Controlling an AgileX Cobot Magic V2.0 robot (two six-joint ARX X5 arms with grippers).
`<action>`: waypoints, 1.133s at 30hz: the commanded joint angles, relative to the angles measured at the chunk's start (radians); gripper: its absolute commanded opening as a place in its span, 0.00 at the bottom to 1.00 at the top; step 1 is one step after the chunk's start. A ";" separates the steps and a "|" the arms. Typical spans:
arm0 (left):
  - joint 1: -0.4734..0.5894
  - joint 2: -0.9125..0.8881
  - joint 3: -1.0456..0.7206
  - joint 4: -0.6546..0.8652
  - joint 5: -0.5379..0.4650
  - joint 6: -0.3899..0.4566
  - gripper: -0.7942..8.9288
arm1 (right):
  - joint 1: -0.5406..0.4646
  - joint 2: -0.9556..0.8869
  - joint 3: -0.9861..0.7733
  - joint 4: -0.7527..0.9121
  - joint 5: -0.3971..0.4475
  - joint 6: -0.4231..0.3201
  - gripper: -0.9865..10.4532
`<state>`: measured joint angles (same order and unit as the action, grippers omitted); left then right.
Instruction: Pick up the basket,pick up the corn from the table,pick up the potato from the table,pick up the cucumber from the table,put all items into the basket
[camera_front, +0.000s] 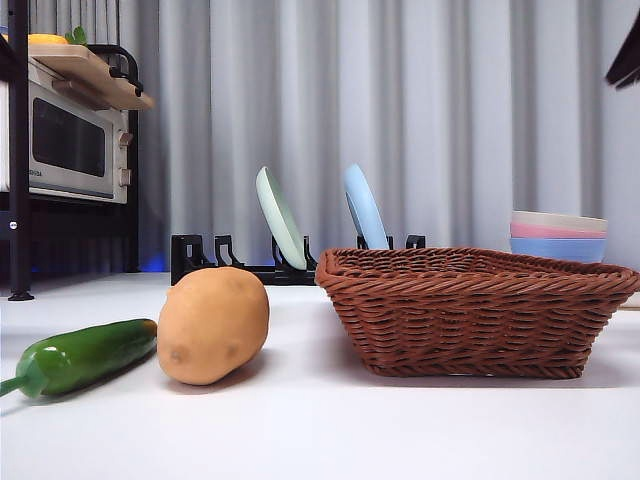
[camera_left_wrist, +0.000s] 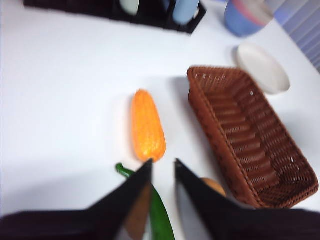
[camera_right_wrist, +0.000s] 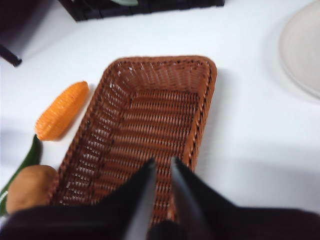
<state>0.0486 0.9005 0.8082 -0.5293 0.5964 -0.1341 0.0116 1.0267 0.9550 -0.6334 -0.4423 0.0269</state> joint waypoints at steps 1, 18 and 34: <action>-0.013 0.017 0.006 0.003 0.008 0.011 0.50 | 0.010 0.048 0.008 0.000 -0.001 -0.026 0.38; -0.049 0.026 0.007 -0.005 0.007 0.003 0.50 | 0.073 0.484 0.148 0.010 0.068 -0.018 0.38; -0.059 0.039 0.011 -0.027 0.005 0.003 0.50 | 0.114 0.633 0.148 0.030 0.050 0.034 0.08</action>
<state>-0.0071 0.9371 0.8143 -0.5598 0.5961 -0.1345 0.1261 1.6756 1.1030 -0.6174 -0.4004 0.0624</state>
